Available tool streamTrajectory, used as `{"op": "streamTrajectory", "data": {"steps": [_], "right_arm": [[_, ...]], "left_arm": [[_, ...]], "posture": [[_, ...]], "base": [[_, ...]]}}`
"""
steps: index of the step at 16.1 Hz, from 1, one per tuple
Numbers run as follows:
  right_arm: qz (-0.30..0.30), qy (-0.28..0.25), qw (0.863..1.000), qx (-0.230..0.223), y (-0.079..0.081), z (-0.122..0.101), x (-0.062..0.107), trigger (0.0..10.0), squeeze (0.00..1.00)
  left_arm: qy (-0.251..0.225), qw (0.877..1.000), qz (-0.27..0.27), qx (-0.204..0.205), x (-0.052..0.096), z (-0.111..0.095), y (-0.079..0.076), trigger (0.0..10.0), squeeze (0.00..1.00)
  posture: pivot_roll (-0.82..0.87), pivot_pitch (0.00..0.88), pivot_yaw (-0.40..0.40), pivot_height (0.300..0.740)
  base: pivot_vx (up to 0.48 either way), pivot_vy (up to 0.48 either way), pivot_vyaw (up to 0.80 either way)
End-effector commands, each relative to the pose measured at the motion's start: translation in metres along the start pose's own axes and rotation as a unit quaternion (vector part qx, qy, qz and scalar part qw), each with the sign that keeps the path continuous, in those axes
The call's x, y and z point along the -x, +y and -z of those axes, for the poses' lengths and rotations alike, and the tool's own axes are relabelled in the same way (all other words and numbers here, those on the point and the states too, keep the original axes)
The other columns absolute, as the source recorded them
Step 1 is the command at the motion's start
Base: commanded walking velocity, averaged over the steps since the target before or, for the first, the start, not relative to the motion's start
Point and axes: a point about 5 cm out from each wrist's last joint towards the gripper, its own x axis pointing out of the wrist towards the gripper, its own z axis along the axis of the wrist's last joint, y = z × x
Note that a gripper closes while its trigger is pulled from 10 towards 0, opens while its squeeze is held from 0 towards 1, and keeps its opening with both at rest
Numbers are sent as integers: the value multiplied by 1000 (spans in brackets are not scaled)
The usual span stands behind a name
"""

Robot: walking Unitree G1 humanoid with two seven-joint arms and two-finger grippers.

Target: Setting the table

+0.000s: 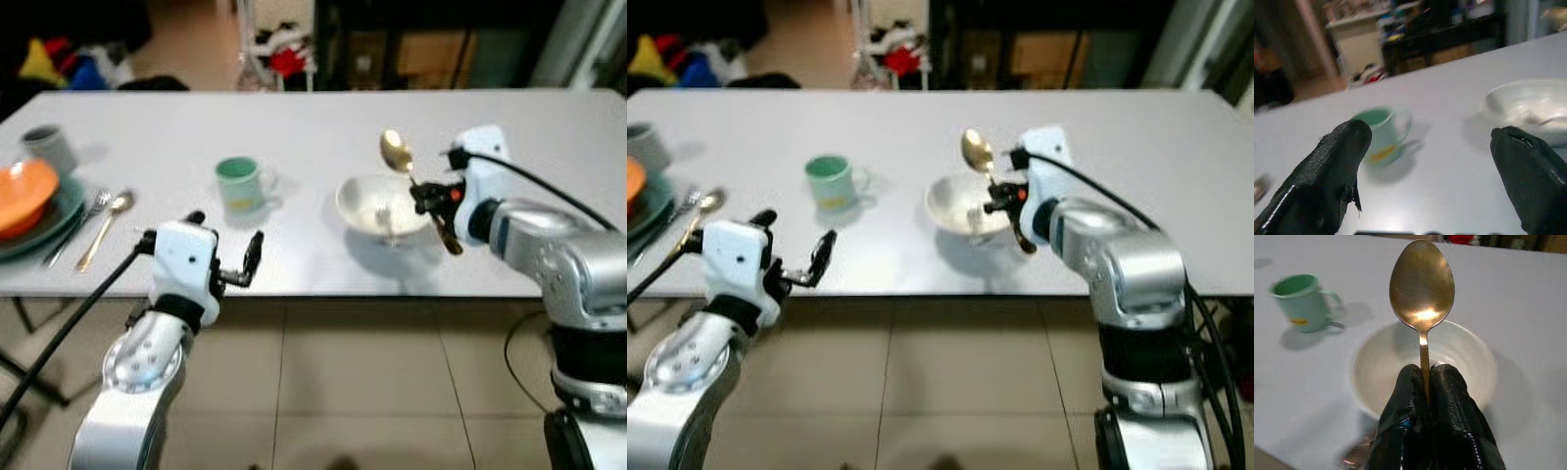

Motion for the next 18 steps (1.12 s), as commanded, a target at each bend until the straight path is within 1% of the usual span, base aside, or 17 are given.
{"op": "streamTrajectory", "data": {"steps": [1, 2, 3, 4, 5, 6, 7, 8, 10, 12, 13, 15, 16, 18], "right_arm": [[4, 13, 1000, 0, -3, -1, -2, 10000, 0], [3, 14, 1000, 0, -2, -1, -3, 10000, 0], [4, 21, 1000, 4, -1, -1, -6, 10000, 0], [7, 39, 999, 5, -1, 1, -12, 10000, 0], [6, 46, 999, 3, 0, 1, -14, 10000, 0], [6, 46, 999, 3, 0, 1, -14, 10000, 0], [10, 65, 998, -1, -2, 1, -20, 10000, 0], [14, 83, 996, -2, -3, 1, -25, 10000, 0], [15, 105, 994, -7, -3, -3, -30, 10000, 0], [14, 120, 993, -12, -2, -3, -32, 10000, 0], [12, 135, 991, -21, -1, -3, -33, 10000, 0], [15, 153, 988, -27, -3, -4, -34, 10000, 0], [16, 158, 987, -29, -5, -4, -35, 10000, 0], [18, 164, 986, -34, -7, -4, -40, 10000, 0]], "left_arm": [[2, 999, 37, 4, -4, -1, -8, 10000, 0], [5, 999, 41, 0, -4, -1, -9, 10000, 0], [5, 998, 56, 2, -6, -1, -11, 10000, 0], [13, 997, 81, -2, -8, -1, -15, 10000, 0], [13, 995, 97, -4, -9, -2, -18, 10000, 0], [13, 995, 97, -4, -9, -2, -18, 10000, 0], [12, 991, 131, -8, -10, -5, -23, 10000, 0], [14, 988, 151, -10, -11, -7, -28, 10000, 0], [19, 983, 180, -13, -10, -10, -34, 10000, 0], [20, 980, 199, -14, -9, -12, -37, 10000, 0], [23, 975, 221, -14, -7, -13, -41, 10000, 0], [27, 970, 241, -17, -5, -15, -44, 10000, 0], [27, 969, 244, -17, -4, -16, -45, 10000, 0], [31, 967, 253, -15, -4, -17, -46, 10000, 0]], "posture": [[-108, 9, 56, 740], [-108, 9, 56, 740], [-113, 8, 61, 740], [-114, 7, 59, 740], [-115, 7, 57, 740], [-115, 7, 57, 740], [-115, 8, 56, 740], [-116, 7, 54, 740], [-115, 8, 47, 740], [-114, 8, 44, 740], [-113, 8, 41, 740], [-114, 12, 37, 740], [-115, 14, 37, 740], [-116, 18, 36, 740]], "base": [[289, 0, 0], [270, 0, 0], [0, 0, 0], [0, 0, 0], [0, 0, 0], [0, 0, 0], [0, 0, 0], [0, 0, 0], [0, 0, 0], [0, 0, 0], [0, 0, 0], [0, 0, 0], [0, 0, 0], [0, 0, 0]]}}
